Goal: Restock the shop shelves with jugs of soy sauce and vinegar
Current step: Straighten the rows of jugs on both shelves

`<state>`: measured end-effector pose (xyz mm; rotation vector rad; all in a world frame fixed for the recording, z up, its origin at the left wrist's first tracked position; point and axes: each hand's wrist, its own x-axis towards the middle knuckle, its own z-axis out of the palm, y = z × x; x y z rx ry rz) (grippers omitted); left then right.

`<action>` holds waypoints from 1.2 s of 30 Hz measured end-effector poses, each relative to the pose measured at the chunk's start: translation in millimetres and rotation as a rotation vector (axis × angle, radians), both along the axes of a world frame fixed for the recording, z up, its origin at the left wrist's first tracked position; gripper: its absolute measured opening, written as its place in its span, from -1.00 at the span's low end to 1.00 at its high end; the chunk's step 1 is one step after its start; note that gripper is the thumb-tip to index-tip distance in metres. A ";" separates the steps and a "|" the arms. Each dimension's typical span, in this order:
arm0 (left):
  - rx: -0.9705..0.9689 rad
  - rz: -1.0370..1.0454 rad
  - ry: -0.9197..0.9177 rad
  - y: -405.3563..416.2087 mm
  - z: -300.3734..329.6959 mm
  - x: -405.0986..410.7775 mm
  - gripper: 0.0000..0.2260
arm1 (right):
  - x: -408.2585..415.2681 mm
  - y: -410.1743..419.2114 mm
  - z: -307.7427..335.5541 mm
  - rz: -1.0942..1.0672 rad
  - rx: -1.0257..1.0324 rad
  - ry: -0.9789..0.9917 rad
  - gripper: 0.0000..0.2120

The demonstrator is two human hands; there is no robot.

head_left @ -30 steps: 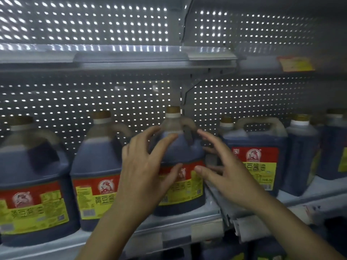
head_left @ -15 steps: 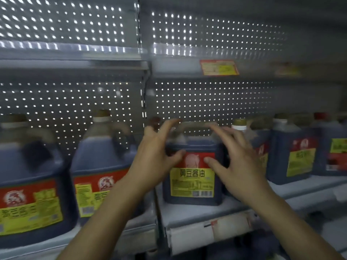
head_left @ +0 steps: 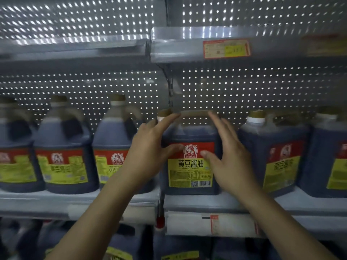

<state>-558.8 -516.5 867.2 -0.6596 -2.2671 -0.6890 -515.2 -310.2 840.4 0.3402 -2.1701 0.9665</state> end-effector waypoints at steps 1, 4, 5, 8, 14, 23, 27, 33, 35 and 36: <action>-0.028 0.020 0.022 -1.0 -0.4 0.4 -0.29 | 0.5 -0.9 -0.7 0.000 0.008 0.005 -0.09; -0.067 0.044 0.036 -0.9 -1.7 -0.6 -0.29 | 1.4 -1.2 -2.6 -0.013 0.024 0.012 -0.10; -0.068 0.038 0.039 -0.4 -2.9 -1.7 -0.29 | 1.5 -0.9 -3.0 -0.020 0.025 0.009 -0.10; -0.047 -0.011 0.008 -0.9 -5.2 -4.7 -0.29 | 2.8 -3.9 -3.5 -0.049 0.034 0.003 -0.13; -0.012 -0.131 -0.022 -4.4 -4.6 -7.8 -0.30 | 10.0 -11.8 -4.3 -0.119 0.034 0.010 -0.15; 0.128 -0.326 0.362 48.3 -9.1 28.5 -0.49 | 58.3 69.5 8.4 -0.364 -0.017 0.181 -0.56; -0.024 -0.414 0.213 112.3 -0.5 36.3 -0.38 | 55.4 133.7 22.8 -0.318 0.023 0.004 -0.24; -0.210 -0.070 0.216 175.5 10.7 30.2 -0.33 | 28.1 174.6 34.5 -0.121 0.089 -0.253 0.01; -0.206 -0.036 0.217 182.8 7.7 30.6 -0.37 | 23.3 184.2 30.9 -0.065 0.047 -0.267 -0.02; -0.206 -0.043 0.221 180.9 6.1 30.1 -0.40 | 22.1 186.0 27.7 -0.063 0.025 -0.247 -0.02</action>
